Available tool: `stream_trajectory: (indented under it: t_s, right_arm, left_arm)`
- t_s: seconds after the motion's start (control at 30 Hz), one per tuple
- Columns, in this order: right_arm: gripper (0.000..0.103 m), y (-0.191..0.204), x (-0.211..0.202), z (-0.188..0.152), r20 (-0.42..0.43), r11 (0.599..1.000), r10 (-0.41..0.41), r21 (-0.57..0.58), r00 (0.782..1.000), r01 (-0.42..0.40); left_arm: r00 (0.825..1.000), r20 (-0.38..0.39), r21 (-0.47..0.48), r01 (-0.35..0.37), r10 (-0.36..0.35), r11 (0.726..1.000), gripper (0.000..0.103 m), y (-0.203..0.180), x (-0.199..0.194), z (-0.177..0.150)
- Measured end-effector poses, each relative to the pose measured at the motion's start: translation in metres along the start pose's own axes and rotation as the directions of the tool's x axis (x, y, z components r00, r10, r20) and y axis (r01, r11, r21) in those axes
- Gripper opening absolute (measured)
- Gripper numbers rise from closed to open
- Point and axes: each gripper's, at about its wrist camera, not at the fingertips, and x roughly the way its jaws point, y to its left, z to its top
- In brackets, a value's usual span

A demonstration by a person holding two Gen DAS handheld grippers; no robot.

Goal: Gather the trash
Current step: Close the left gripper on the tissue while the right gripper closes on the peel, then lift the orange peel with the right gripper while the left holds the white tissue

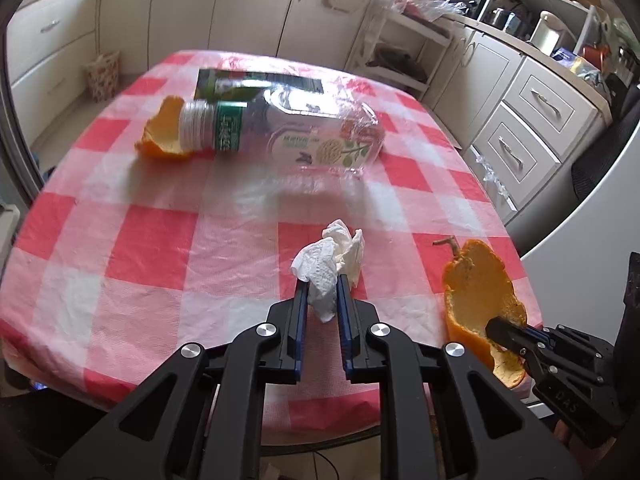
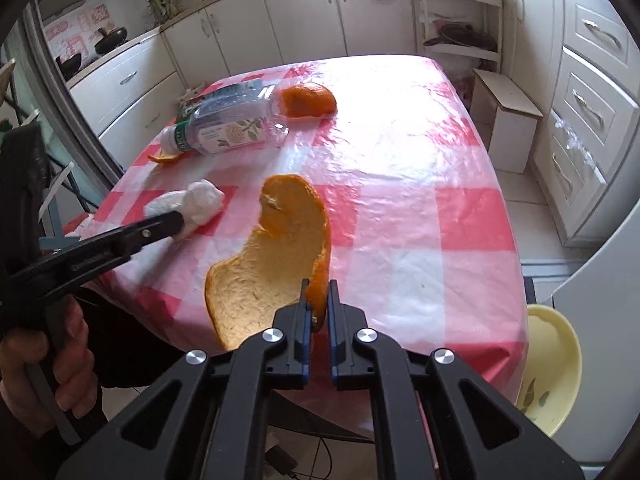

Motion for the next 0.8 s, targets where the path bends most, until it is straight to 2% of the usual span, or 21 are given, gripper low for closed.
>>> stream_trajectory:
  t_s: [0.27, 0.6, 0.8]
  right_arm:
    - [0.007, 0.003, -0.003, -0.003, 0.039, 1.0, 0.014, 0.001, 0.999, -0.014]
    - [0.007, 0.002, -0.015, -0.009, 0.096, 1.0, -0.009, -0.008, 0.995, 0.01]
    - [0.007, -0.002, -0.015, -0.007, 0.112, 1.0, -0.016, 0.011, 0.994, 0.015]
  left_arm:
    - [0.998, 0.032, -0.024, -0.056, 0.057, 0.998, 0.013, 0.006, -0.017, -0.003]
    - [0.993, 0.063, 0.017, -0.102, 0.101, 0.995, 0.013, 0.001, -0.04, -0.018]
    - [0.996, 0.065, -0.029, -0.057, 0.059, 0.998, 0.013, 0.012, -0.048, -0.026]
